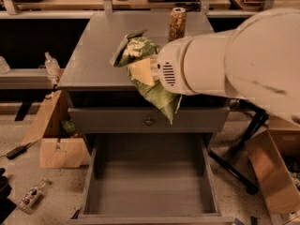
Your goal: Place green jalapeno chip bag into middle drawer
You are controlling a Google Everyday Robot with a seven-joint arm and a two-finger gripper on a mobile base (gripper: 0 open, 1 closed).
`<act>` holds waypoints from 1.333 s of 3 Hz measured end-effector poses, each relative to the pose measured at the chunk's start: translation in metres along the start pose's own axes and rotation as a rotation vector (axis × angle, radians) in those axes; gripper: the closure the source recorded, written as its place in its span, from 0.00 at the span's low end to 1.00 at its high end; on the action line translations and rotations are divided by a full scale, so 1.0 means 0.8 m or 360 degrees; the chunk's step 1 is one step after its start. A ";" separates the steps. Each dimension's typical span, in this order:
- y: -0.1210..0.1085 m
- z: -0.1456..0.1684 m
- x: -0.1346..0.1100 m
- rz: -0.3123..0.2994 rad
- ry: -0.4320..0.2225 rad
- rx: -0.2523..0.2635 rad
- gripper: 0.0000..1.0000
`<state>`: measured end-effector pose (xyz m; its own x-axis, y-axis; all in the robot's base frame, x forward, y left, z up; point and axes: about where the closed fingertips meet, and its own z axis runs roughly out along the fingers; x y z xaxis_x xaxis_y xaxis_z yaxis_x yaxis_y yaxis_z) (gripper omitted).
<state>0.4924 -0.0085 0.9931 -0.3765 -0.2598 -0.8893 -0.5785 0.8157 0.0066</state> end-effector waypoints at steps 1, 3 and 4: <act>0.000 0.000 0.000 0.0000 0.0000 0.0000 1.00; -0.008 0.106 0.115 0.0305 0.0059 -0.0137 1.00; -0.016 0.156 0.196 0.0513 0.0050 -0.0232 1.00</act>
Offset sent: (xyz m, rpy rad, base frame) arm 0.0340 0.0148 -0.0838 0.1419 0.1176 0.0148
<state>0.5313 0.0049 0.7963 -0.5774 -0.0185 -0.8162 -0.5225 0.7765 0.3521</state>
